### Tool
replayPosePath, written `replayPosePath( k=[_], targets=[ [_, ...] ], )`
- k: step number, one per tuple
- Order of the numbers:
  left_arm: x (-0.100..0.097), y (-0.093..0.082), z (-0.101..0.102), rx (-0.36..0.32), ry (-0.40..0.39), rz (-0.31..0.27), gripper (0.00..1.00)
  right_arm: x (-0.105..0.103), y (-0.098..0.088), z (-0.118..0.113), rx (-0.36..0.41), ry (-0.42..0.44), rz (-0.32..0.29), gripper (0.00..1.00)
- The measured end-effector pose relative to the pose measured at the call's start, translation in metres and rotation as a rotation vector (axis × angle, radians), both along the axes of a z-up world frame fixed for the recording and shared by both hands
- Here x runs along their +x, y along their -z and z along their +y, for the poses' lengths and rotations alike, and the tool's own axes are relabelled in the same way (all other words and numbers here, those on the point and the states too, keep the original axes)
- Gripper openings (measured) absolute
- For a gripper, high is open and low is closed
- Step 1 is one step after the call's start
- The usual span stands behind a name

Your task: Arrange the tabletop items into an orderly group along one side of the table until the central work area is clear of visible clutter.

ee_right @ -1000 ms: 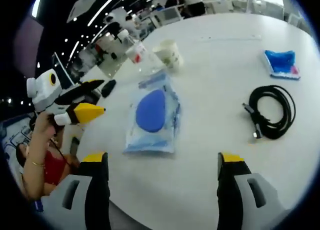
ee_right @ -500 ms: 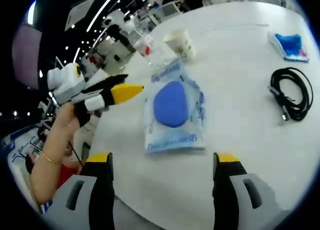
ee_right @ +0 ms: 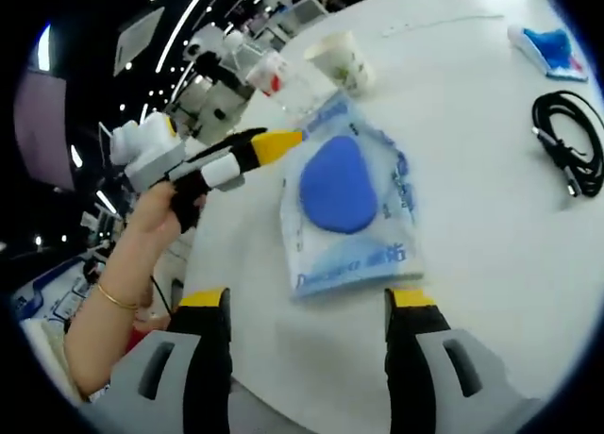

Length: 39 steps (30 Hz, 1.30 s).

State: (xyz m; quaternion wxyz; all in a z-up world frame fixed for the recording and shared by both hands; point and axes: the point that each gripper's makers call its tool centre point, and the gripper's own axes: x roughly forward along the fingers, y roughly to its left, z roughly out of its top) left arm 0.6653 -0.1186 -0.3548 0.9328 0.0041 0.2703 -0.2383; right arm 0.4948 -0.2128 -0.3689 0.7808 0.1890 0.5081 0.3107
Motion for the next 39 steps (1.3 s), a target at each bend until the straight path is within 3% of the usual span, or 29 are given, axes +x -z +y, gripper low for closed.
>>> replayPosePath(
  k=[3, 7, 10, 12, 18, 20, 22, 28, 30, 36, 38, 39],
  targets=[
    [0.005, 0.002, -0.003, 0.01, 0.026, 0.003, 0.62, -0.001, 0.002, 0.005, 0.029, 0.035, 0.042, 0.57],
    [0.009, 0.008, -0.003, 0.03, 0.052, 0.013, 0.58, 0.005, 0.0, 0.007, 0.054, 0.114, 0.06, 0.5],
    [0.006, 0.011, -0.007, 0.017, 0.089, 0.029, 0.43, 0.007, 0.004, 0.007, 0.075, 0.183, 0.113, 0.46],
    [0.007, 0.012, -0.008, 0.018, 0.095, 0.026, 0.37, 0.006, 0.008, 0.006, 0.069, 0.187, 0.118, 0.44],
    [0.006, 0.027, -0.003, 0.065, 0.112, 0.076, 0.32, 0.007, 0.018, 0.0, 0.059, 0.27, 0.159, 0.27],
    [0.005, 0.034, 0.001, 0.101, 0.117, 0.107, 0.24, 0.006, 0.019, 0.002, 0.09, 0.289, 0.174, 0.22],
    [0.006, 0.032, -0.001, 0.089, 0.117, 0.103, 0.25, 0.004, 0.022, 0.002, 0.106, 0.318, 0.203, 0.2],
    [0.008, 0.033, -0.004, 0.089, 0.14, 0.109, 0.22, 0.001, 0.027, 0.004, 0.13, 0.332, 0.229, 0.16],
    [0.007, 0.033, -0.004, 0.094, 0.142, 0.115, 0.22, 0.002, 0.025, 0.009, 0.149, 0.294, 0.211, 0.12],
    [0.008, 0.031, 0.002, 0.101, 0.132, 0.112, 0.12, 0.001, 0.026, 0.01, 0.178, 0.31, 0.258, 0.09],
    [0.009, 0.028, 0.004, 0.065, 0.108, 0.123, 0.1, 0.001, 0.025, 0.011, 0.174, 0.295, 0.244, 0.08],
    [0.007, 0.026, 0.003, 0.013, 0.088, 0.154, 0.09, 0.001, 0.025, 0.011, 0.167, 0.294, 0.246, 0.08]
  ],
)
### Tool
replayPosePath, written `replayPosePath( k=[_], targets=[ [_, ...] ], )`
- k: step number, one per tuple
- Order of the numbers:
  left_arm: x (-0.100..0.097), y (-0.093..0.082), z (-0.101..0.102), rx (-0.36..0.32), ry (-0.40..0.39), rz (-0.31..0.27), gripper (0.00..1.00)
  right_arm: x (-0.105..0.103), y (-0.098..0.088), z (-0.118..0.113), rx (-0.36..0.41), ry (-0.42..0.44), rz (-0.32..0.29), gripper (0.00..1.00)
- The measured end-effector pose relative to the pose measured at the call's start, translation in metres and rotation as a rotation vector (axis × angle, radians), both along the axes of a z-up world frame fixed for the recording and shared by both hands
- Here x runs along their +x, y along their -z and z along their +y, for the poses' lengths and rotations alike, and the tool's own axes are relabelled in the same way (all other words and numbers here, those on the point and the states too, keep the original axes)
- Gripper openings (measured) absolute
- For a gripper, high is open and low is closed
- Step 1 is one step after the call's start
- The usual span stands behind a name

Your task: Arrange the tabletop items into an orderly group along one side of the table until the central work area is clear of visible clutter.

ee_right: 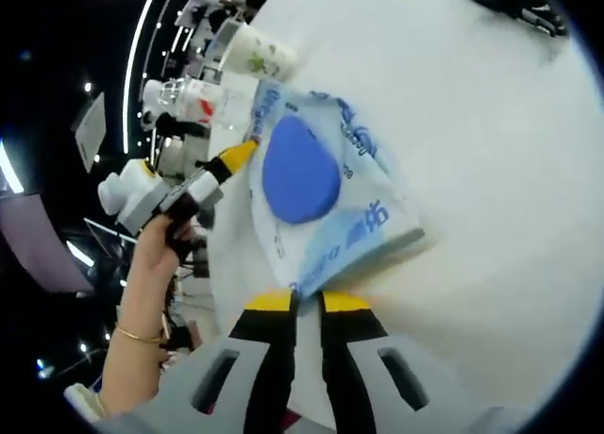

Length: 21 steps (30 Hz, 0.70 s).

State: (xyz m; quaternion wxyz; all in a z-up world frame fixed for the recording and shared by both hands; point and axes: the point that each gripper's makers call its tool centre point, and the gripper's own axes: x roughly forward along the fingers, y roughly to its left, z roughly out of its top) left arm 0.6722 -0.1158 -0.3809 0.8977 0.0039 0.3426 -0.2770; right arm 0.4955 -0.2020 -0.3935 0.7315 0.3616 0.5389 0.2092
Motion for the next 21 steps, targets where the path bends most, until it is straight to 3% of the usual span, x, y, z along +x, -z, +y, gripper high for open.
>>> replayPosePath(
  k=[1, 8, 21],
  targets=[
    [0.0, -0.002, 0.0, -0.016, -0.005, 0.009, 0.07, 0.0, 0.0, 0.001, 0.001, -0.008, -0.002, 0.08],
    [-0.002, -0.004, 0.001, 0.035, 0.023, -0.005, 0.03, 0.002, -0.004, -0.003, -0.001, -0.015, -0.005, 0.04],
    [-0.023, -0.018, -0.002, 0.054, 0.061, -0.027, 0.0, 0.005, -0.014, -0.03, -0.091, -0.035, -0.093, 0.01]
  ],
)
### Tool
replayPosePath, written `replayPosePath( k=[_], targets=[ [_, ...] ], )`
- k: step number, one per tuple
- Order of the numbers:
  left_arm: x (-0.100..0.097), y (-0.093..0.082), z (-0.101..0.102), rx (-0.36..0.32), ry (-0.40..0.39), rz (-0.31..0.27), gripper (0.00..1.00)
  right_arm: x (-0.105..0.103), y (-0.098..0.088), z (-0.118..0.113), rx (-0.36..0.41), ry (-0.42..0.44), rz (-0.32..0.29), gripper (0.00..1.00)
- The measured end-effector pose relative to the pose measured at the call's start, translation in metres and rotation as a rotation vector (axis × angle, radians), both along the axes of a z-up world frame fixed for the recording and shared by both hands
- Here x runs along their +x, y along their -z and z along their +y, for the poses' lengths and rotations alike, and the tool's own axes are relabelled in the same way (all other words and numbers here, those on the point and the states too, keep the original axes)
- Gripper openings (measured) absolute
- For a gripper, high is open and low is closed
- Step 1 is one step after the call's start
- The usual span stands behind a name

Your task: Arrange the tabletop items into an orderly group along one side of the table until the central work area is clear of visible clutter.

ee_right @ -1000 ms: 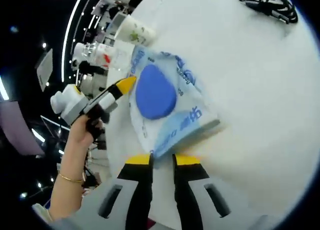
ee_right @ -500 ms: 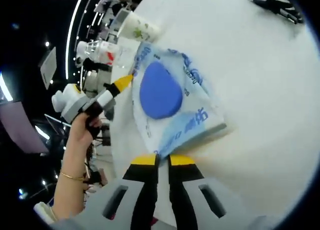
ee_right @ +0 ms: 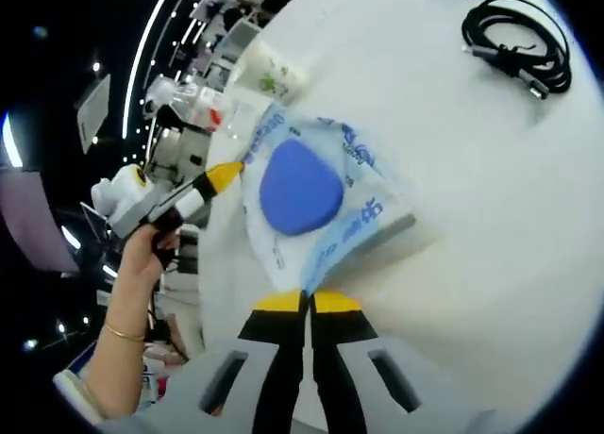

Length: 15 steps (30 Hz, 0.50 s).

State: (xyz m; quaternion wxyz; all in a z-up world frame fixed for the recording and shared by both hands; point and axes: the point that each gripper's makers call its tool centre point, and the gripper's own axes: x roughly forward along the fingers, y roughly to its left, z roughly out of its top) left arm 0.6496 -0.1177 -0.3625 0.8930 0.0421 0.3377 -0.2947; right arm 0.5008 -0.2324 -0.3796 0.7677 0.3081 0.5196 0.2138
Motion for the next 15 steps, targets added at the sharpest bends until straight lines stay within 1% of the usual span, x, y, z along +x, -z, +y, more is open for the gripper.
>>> replayPosePath(
  k=[6, 9, 11, 13, 15],
  targets=[
    [-0.009, -0.01, -0.002, -0.014, 0.01, -0.021, 0.0, -0.001, -0.005, -0.012, -0.041, -0.025, -0.049, 0.01],
    [-0.014, -0.016, -0.001, -0.029, 0.003, -0.031, 0.0, 0.0, -0.009, -0.017, -0.057, -0.033, -0.072, 0.01],
    [-0.019, -0.02, -0.001, -0.049, -0.011, -0.033, 0.0, 0.001, -0.01, -0.024, -0.088, -0.047, -0.102, 0.01],
    [-0.026, -0.022, -0.002, -0.053, -0.01, -0.037, 0.0, 0.003, -0.011, -0.032, -0.12, -0.052, -0.131, 0.01],
    [-0.034, -0.023, -0.003, -0.052, -0.007, -0.031, 0.0, 0.005, -0.012, -0.04, -0.144, -0.05, -0.149, 0.01]
  ],
)
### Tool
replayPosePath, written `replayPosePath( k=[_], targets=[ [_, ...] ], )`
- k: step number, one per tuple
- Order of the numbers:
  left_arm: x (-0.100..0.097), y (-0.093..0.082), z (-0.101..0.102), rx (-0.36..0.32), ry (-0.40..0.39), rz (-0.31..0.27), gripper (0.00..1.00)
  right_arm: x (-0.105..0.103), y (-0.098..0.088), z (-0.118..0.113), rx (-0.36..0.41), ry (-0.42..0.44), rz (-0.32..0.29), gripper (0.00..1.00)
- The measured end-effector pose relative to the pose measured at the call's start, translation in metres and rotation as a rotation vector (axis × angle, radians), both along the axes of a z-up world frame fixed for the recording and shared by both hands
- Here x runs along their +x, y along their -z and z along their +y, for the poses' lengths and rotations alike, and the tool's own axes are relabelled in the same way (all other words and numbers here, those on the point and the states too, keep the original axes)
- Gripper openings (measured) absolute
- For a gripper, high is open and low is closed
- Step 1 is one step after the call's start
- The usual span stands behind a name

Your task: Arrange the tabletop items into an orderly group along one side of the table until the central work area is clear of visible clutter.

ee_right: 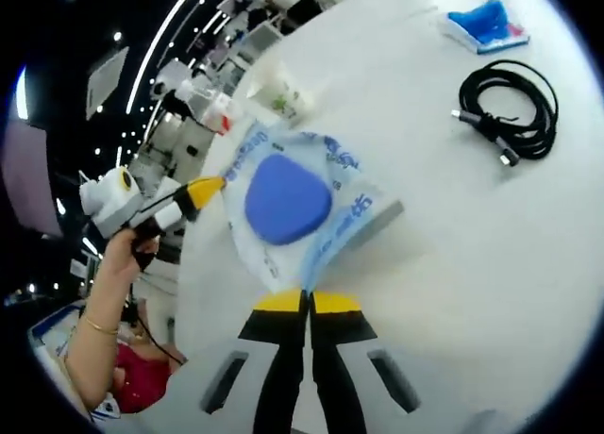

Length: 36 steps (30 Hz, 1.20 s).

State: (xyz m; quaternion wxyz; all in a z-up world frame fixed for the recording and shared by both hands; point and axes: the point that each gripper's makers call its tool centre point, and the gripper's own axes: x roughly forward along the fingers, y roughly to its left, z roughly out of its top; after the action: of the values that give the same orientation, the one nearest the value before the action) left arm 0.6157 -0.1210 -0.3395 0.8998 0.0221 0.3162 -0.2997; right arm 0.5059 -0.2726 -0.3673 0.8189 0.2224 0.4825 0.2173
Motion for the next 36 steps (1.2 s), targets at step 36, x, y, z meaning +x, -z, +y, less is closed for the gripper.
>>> replayPosePath(
  k=[36],
  targets=[
    [-0.113, 0.004, -0.033, -0.187, -0.085, 0.107, 0.0, 0.036, 0.0, -0.067, -0.257, -0.062, -0.173, 0.01]
  ],
)
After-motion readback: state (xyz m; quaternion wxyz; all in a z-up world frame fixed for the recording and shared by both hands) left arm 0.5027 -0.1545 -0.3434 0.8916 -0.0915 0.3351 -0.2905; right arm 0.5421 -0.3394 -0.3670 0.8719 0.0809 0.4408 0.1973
